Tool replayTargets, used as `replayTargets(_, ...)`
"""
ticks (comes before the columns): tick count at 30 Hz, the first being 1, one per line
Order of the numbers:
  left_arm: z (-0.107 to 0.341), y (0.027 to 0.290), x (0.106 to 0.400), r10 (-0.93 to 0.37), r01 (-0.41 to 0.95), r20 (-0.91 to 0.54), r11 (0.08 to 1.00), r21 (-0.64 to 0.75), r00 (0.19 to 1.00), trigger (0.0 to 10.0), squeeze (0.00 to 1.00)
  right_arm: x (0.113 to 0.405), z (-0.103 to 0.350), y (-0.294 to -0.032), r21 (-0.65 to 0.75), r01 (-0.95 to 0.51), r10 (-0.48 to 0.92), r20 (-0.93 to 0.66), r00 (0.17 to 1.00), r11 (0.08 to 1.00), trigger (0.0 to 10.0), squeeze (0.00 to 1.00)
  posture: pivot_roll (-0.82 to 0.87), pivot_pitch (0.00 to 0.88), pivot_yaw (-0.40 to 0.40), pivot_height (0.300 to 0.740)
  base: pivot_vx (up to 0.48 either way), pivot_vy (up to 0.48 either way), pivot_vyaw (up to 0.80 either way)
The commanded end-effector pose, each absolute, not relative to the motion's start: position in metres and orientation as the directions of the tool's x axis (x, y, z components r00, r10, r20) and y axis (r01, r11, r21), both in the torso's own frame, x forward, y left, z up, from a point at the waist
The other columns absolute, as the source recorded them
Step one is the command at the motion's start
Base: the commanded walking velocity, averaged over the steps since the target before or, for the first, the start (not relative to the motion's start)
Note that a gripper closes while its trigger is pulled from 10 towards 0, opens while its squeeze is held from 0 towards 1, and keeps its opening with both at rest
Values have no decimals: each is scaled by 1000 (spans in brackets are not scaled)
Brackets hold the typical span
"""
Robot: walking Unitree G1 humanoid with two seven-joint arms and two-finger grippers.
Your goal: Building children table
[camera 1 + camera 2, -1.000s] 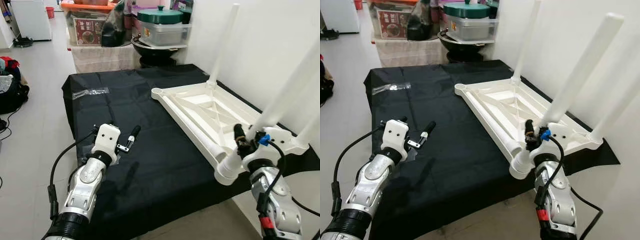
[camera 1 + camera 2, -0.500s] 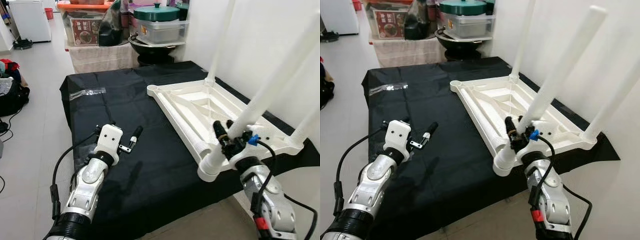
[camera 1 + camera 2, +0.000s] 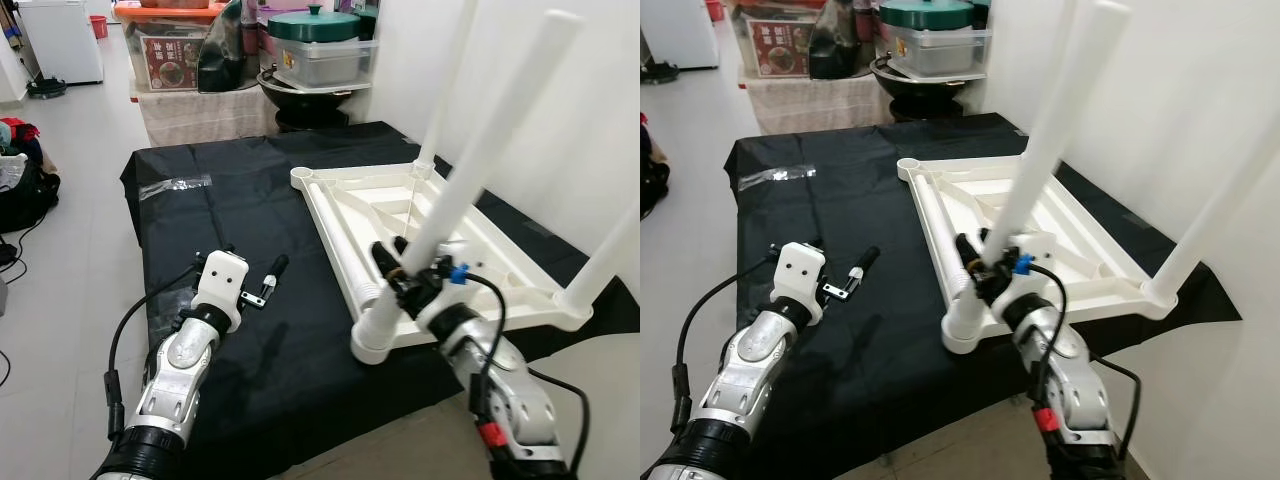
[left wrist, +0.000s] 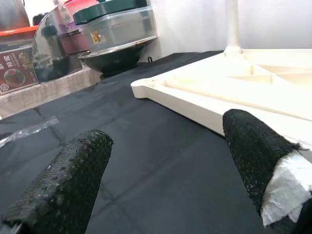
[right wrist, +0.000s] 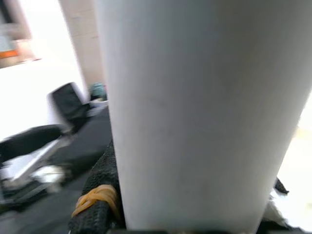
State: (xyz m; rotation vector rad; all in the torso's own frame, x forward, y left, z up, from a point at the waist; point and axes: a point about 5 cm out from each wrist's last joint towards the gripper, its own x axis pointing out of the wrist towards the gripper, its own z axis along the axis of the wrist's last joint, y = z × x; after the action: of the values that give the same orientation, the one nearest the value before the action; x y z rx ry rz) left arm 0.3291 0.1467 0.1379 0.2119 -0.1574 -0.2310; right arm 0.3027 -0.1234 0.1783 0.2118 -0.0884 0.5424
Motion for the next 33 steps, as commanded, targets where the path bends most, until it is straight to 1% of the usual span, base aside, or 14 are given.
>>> replayTargets(1, 136, 145, 329, -245, 213, 123, 950, 230, 962, 10000, 0, 301, 165, -105, 211, -589, 587, 77, 806, 780, 10000, 0, 36, 0, -90, 740, 0, 0, 0)
replayTargets(3, 136, 147, 329, -241, 208, 124, 950, 231, 963, 10000, 0, 301, 165, -98, 195, -625, 624, 72, 778, 756, 10000, 0, 38, 0, -91, 740, 0, 0, 0)
replayTargets(8, 134, 149, 326, -235, 203, 119, 951, 233, 965, 10000, 0, 296, 160, -91, 178, -669, 672, 49, 739, 722, 10000, 0, 41, 0, -95, 740, 0, 0, 0)
replayTargets(18, 134, 149, 327, -238, 206, 117, 950, 234, 964, 10000, 0, 295, 149, -99, 148, -672, 679, 0, 734, 726, 10000, 0, 31, 0, -84, 740, 0, 0, 0)
replayTargets(33, 134, 148, 328, -238, 206, 118, 950, 233, 964, 10000, 0, 295, 144, -94, 125, -710, 718, -36, 695, 693, 10000, 0, 40, 0, -90, 740, 0, 0, 0)
